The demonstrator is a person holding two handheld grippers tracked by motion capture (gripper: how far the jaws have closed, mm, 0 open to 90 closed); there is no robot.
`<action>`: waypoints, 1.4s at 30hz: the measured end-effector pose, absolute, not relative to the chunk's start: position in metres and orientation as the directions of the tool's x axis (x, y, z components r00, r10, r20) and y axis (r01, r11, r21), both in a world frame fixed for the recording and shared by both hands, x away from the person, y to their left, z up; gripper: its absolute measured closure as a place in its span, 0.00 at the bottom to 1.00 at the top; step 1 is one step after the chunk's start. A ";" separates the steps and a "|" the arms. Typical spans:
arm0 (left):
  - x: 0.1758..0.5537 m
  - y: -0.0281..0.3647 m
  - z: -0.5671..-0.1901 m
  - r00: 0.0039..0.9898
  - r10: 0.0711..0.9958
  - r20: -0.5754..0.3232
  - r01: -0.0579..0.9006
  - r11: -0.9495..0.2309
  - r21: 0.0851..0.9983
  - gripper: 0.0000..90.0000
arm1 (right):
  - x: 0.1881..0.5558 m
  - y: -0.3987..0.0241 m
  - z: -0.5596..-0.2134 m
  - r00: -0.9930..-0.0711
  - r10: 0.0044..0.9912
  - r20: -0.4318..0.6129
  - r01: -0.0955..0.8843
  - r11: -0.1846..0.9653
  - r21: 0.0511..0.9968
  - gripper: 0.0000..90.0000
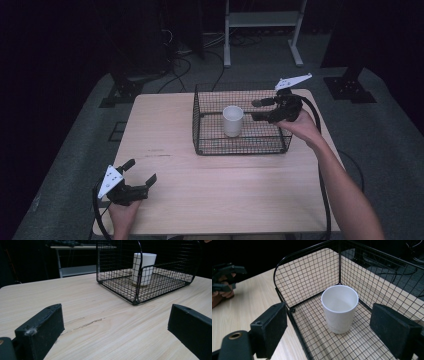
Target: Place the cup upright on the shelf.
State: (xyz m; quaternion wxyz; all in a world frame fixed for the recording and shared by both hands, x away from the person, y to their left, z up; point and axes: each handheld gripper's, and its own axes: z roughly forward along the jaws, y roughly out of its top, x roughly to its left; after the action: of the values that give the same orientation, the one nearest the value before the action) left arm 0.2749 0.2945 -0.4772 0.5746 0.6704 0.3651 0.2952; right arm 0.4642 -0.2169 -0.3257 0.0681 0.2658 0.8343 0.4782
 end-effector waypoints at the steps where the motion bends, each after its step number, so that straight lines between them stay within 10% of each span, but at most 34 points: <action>1: 0.275 0.295 -0.477 0.559 0.829 -0.024 0.150 -0.073 0.986 0.00 | 0.462 -0.218 -0.325 -0.850 0.508 0.140 0.378 0.402 0.834 0.15; 42: 0.275 0.294 -0.477 0.560 0.828 -0.020 0.151 -0.078 0.985 0.00 | 0.406 -0.238 -0.352 -0.893 0.424 0.150 0.344 0.427 0.836 0.15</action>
State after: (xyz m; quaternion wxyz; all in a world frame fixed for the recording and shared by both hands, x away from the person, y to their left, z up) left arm 0.2752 0.2939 -0.4773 0.5730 0.6721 0.3643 0.2954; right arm 0.4057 -0.2381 -0.3519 0.0416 0.2277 0.8437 0.4843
